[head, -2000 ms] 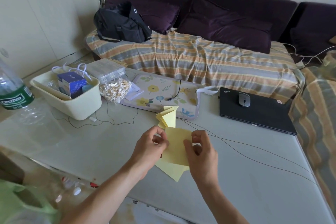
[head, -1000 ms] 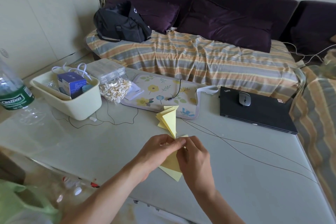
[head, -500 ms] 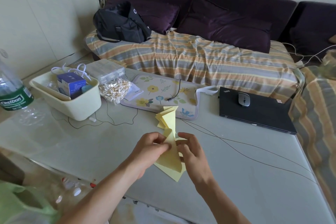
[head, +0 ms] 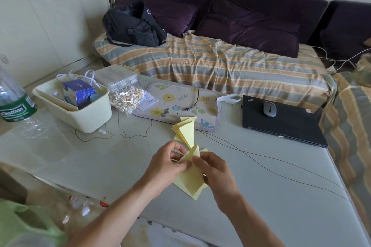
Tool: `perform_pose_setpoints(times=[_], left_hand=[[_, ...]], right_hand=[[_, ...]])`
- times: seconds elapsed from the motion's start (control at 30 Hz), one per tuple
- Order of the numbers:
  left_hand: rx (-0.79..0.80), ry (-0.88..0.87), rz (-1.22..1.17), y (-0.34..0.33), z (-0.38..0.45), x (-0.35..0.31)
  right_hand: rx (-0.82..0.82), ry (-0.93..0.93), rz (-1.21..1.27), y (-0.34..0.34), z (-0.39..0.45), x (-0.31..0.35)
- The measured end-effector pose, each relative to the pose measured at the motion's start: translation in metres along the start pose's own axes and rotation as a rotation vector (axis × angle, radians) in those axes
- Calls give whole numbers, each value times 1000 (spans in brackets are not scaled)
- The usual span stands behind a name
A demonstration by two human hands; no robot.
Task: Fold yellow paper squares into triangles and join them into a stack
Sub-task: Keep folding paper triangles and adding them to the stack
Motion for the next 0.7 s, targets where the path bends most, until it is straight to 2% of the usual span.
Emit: perform_pose_setpoints(times=[0.2,0.4,0.53,0.7], left_hand=[[-30,-120,32,5,3,-8],[25,-262,103,0,-2,-15],[22,-267,84,-1,-2,-17],[33,-248,93,2,0,-19]], right_hand=[[116,-59,77,-1,-1,4],[52,-16,103,3,3,5],[18,-12,108,5,6,3],[63,-7,142,3,4,7]])
Point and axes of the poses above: each hand's wrist, its own z-axis towards the middle knuckle, its own y-axis out of the back of the hand, x = y × z, the point moved 6 cm from there along z, towards the middle knuckle, and after that the axes turned 14 degrees about -x, right-handed, at the moved point
